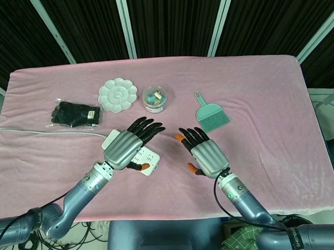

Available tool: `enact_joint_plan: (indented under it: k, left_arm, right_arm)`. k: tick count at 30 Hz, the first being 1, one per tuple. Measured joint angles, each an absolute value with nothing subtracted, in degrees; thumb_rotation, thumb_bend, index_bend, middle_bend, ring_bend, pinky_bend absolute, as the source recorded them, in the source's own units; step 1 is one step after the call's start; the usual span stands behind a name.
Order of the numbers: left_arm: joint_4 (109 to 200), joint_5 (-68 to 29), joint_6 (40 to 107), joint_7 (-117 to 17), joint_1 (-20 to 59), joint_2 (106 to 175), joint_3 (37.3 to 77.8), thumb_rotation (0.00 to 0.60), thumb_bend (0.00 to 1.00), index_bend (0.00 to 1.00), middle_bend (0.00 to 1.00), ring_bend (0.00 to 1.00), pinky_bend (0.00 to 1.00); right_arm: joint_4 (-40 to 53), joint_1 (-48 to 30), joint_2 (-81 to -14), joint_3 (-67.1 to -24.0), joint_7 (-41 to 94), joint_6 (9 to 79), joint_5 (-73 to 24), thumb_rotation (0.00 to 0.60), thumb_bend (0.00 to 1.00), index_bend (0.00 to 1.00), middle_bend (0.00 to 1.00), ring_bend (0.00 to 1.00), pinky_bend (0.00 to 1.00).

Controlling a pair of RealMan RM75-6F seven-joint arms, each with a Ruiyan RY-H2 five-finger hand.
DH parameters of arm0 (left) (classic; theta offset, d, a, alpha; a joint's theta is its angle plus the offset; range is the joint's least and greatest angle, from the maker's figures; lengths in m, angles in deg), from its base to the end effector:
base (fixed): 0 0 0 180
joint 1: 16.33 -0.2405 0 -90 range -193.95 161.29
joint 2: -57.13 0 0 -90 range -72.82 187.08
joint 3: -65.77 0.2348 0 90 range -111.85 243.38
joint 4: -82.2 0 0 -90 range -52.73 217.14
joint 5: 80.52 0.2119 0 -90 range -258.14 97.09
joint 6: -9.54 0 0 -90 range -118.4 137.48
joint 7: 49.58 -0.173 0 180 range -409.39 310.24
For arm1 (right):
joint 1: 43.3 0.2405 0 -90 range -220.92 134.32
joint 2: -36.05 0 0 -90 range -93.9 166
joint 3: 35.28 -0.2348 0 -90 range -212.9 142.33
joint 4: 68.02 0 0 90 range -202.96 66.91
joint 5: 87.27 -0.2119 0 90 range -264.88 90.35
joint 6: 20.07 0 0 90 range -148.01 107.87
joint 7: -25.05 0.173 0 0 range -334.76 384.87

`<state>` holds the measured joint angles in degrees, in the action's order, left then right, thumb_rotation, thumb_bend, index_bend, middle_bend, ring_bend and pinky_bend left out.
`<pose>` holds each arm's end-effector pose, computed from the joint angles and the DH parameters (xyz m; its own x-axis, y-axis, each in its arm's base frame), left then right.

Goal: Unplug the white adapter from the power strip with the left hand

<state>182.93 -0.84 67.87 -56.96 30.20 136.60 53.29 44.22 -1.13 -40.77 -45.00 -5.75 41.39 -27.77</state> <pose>-0.0213 0.3231 0.0184 0.2811 0.2007 0.9385 0.7495 -0.6567 -0.0840 -0.0662 -0.3029 0.0168 0.4148 -0.2610 0.8717 -0.8508 -0.4509 0.2699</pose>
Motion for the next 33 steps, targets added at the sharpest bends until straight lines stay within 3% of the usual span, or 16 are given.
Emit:
enact_joint_plan:
  k: [13,18,22,27,33]
  left_arm:
    - [183.31,-2.33,68.34,-57.59,29.87,134.99,52.96,0.6,0.08,0.12,0.09,0.0,0.0]
    - [183.68,-2.21,68.34,-59.1,29.3,132.95,53.74,0.6,0.08,0.12,0.09,0.0,0.0]
    - [184.91,-1.62,68.74,-61.2,27.69,128.84,55.56,0.6,0.08,0.12,0.09,0.0,0.0]
    - [186.08,0.45,71.31,-62.37,23.99,123.41,58.57,0.6,0.08,0.12,0.09,0.0,0.0]
    - [185.8,3.15,73.1,-62.43,19.6,118.11,63.31,0.6,0.09,0.12,0.09,0.0,0.0]
  right_arm:
    - [44.11,-1.64,-39.55,-44.41,-4.69,41.84,-27.18,0.6,0.26,0.09,0.02,0.06,0.06]
    - [44.61,-2.08,-38.52,-43.52,-5.4,42.33,-26.34,0.6,0.38,0.09,0.02,0.06,0.06]
    - [45.3,-3.38,-37.3,-41.71,-5.47,43.01,-25.23,0.6,0.48,0.09,0.02,0.06,0.06]
    - [44.34,-4.94,-37.21,-38.71,-7.06,44.19,-22.58,0.6,0.5,0.09,0.03,0.06,0.06]
    - [40.96,-6.74,-41.66,-35.78,-11.26,47.37,-17.92,0.6,0.53,0.09,0.04,0.06,0.06]
